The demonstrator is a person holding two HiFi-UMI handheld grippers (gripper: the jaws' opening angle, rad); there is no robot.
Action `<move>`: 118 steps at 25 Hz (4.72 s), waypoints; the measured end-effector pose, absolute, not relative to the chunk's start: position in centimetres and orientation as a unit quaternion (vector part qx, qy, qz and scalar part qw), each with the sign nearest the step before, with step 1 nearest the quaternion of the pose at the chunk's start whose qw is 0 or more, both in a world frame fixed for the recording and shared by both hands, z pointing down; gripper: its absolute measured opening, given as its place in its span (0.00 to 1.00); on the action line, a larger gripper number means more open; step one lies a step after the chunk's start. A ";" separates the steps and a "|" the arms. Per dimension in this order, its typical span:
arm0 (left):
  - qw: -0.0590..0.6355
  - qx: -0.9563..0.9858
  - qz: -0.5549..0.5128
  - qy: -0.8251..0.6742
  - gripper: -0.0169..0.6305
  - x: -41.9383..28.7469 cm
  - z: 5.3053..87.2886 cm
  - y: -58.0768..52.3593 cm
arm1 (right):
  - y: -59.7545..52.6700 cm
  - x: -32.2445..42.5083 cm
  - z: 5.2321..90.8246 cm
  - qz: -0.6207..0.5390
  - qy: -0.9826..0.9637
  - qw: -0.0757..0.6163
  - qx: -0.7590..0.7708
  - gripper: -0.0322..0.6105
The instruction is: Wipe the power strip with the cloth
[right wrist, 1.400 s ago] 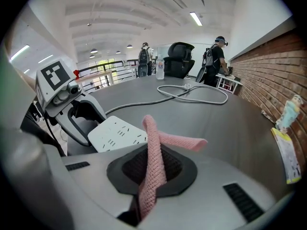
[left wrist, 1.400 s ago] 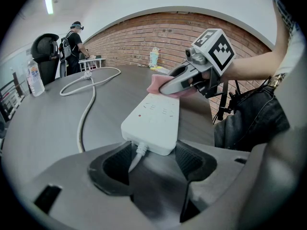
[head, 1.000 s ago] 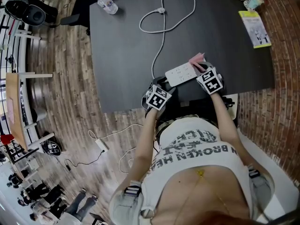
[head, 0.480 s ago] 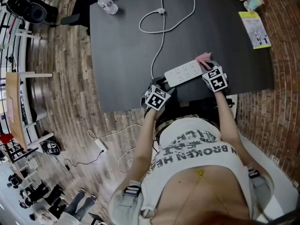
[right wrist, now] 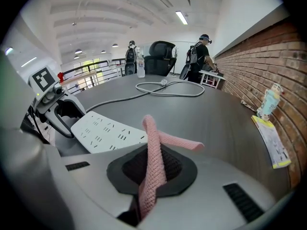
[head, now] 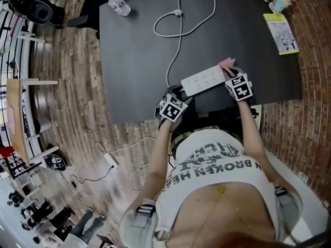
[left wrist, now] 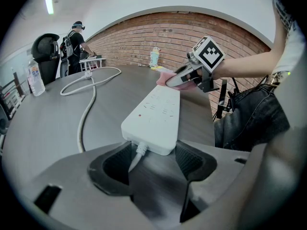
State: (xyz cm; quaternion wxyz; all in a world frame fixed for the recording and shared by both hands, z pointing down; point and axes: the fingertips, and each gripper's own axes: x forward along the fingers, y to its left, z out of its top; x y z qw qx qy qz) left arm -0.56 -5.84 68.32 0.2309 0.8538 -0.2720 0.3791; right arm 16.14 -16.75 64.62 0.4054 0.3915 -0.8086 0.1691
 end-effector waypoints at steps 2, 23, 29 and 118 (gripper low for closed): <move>0.232 0.853 0.381 -0.272 0.44 -0.6 68.2 -5.8 | -16.8 16.1 64.6 0.170 -0.810 0.401 0.393 0.08; 0.224 0.855 0.381 -0.272 0.44 -0.4 68.4 -5.8 | -7.6 0.2 61.8 0.129 -0.912 0.362 0.142 0.08; 0.227 0.852 0.386 -0.273 0.44 -0.5 68.4 -5.6 | -5.3 -2.3 63.6 0.116 -0.902 0.404 0.095 0.08; 0.226 0.851 0.391 -0.270 0.44 -0.8 68.0 -5.6 | -11.8 13.6 64.5 0.161 -0.835 0.405 0.335 0.07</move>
